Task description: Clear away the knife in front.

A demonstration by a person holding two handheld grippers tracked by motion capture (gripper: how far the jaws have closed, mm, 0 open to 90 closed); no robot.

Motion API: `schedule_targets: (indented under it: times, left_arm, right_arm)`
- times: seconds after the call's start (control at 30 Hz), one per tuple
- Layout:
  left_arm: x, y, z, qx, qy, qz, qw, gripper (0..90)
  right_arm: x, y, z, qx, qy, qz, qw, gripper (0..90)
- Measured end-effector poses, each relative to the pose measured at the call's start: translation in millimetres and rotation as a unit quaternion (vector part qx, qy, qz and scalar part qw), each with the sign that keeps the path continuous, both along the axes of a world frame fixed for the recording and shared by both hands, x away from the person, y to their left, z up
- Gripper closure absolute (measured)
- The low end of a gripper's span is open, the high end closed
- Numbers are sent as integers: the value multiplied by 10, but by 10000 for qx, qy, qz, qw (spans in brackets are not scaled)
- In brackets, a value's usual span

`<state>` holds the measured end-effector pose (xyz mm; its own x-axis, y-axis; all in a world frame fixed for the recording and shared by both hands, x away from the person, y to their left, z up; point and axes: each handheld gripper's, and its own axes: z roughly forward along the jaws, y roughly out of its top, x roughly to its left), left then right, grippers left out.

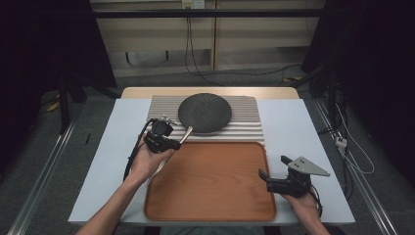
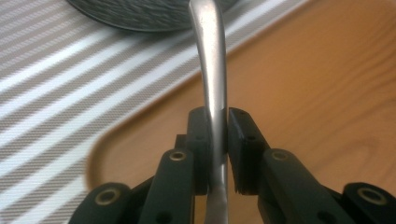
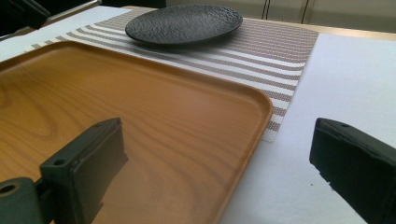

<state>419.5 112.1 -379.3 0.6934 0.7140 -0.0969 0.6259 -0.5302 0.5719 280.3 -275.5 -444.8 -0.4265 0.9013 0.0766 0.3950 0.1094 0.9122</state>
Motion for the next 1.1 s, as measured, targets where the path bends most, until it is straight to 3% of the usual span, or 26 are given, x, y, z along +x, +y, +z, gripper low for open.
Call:
schedule_targets:
  times: [0.2, 0.63, 1.1]
  left_arm:
    - [-79, -44, -106, 104, 183, -177, 9996, 799]
    - [-218, -156, -389, 347, 630, -227, 9972, 798]
    - [-284, -293, -450, 466, 534, -195, 9973, 796]
  right_arm:
    - [-2, -3, -1, 1, 6, -5, 10000, 31]
    - [-1, 10, -2, -5, 38, 23, 10000, 31]
    - [-6, 14, -2, -23, 23, 22, 10000, 31]
